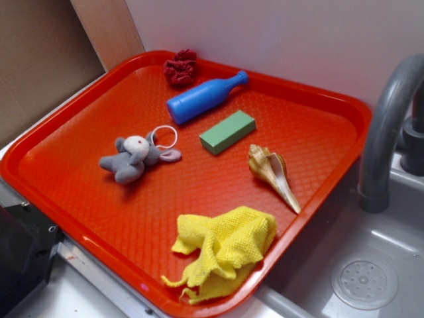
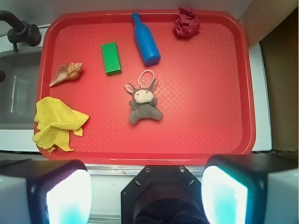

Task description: Grab the shell.

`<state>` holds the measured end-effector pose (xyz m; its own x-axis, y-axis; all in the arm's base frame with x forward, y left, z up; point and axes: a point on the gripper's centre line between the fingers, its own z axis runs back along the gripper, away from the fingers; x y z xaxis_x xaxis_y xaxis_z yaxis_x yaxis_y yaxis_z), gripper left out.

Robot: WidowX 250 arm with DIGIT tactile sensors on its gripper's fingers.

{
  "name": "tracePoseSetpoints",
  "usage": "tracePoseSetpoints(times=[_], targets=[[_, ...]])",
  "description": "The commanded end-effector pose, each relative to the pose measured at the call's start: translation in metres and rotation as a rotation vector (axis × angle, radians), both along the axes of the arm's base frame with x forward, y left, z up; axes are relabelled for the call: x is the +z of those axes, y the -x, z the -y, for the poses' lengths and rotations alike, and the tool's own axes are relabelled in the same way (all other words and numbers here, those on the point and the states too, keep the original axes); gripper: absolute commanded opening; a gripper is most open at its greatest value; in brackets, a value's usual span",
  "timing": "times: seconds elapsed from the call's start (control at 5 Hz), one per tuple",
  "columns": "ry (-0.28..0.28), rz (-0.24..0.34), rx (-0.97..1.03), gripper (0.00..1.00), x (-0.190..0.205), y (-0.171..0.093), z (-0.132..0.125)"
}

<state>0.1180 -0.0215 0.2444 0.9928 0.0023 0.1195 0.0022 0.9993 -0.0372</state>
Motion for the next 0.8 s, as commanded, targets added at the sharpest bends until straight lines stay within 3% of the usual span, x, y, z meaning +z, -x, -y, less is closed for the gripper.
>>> tracePoseSetpoints(times=[0.0, 0.2, 0.6], targets=[[0.000, 0.000, 0.000, 1.00, 0.000, 0.000, 0.000], [0.088, -0.086, 0.019, 1.00, -0.005, -0.025, 0.022], [0.052, 0.073, 0.385, 1.00, -0.037, -0.060, 0.064]])
